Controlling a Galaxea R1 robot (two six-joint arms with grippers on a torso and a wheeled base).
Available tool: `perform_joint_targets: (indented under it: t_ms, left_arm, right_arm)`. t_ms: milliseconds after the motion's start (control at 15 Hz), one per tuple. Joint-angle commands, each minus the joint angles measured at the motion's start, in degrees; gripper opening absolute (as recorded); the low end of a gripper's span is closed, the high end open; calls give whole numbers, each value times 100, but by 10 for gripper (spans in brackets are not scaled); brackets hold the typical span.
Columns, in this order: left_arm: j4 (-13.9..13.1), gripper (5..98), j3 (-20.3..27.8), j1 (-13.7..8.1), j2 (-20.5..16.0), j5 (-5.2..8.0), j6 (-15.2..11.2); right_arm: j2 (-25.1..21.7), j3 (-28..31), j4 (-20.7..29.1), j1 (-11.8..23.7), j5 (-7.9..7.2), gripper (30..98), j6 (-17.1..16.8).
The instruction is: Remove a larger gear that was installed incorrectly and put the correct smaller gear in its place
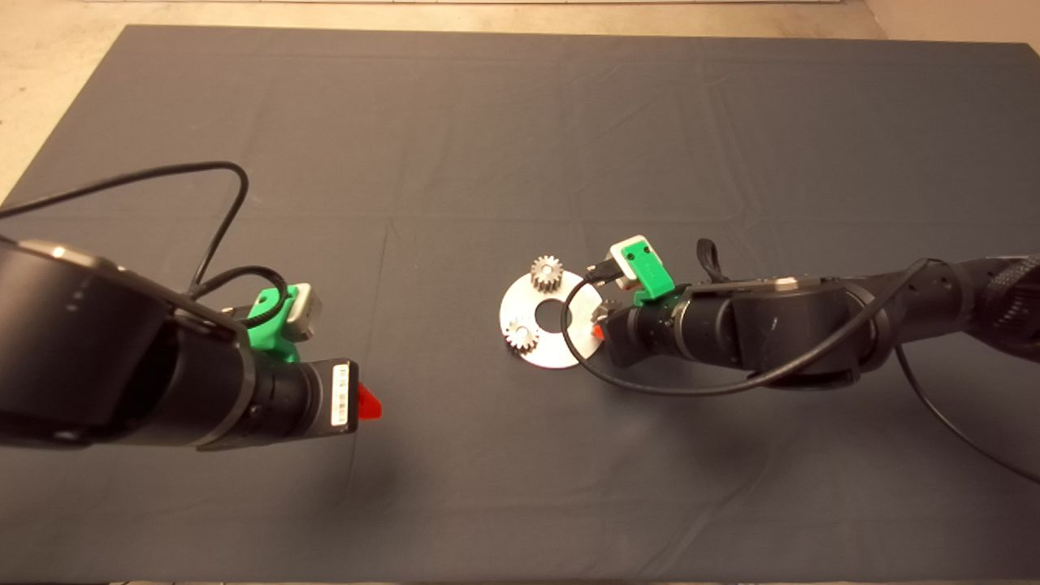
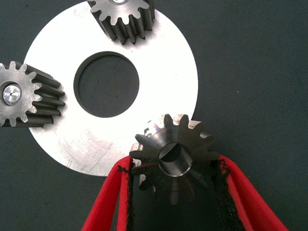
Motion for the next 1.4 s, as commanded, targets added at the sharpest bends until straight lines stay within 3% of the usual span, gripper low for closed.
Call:
perform_joint_targets:
  t_ms: [0, 733, 1333]
  left_arm:
    - [34, 690, 24, -2, -22, 756, -30]
    - [34, 690, -11, -2, 5, 756, -30]
    - [43, 690, -38, 33, 31, 756, -38]
  right_arm:
    - [39, 135, 135, 210, -794, 338, 27]
    - [294, 78, 135, 254, -794, 337, 27]
    - [176, 77, 144, 254, -794, 335, -3]
